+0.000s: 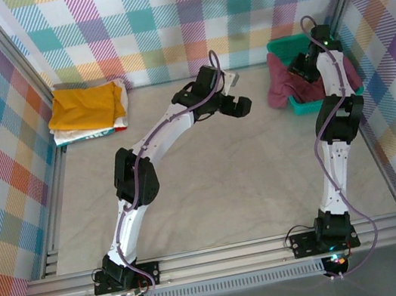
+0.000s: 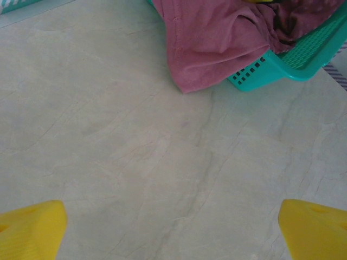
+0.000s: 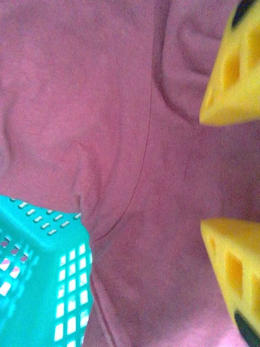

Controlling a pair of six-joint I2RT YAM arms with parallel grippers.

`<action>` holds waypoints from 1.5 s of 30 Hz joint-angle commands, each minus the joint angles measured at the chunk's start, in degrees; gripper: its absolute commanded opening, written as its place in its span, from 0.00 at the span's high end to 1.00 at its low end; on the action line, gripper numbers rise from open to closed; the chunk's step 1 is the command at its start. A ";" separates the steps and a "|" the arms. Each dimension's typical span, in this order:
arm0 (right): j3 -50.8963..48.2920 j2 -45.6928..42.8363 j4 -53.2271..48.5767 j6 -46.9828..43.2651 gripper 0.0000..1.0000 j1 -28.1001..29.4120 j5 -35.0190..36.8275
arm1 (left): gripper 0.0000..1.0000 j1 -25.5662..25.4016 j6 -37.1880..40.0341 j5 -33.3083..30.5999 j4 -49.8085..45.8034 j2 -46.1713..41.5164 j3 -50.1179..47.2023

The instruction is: Fold and stack the t-shirts

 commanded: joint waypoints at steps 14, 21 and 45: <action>5.62 2.76 -9.64 -0.96 0.13 -1.10 11.86 | 0.00 -0.11 -3.90 1.15 1.71 -1.76 -2.07; 8.06 9.20 -7.97 -0.81 0.14 -0.69 10.12 | 0.00 -0.11 -3.07 0.17 1.45 -2.25 -1.97; -6.66 -16.93 10.88 3.24 1.00 1.10 0.73 | 0.00 -0.07 -7.12 0.99 3.47 -9.66 -4.28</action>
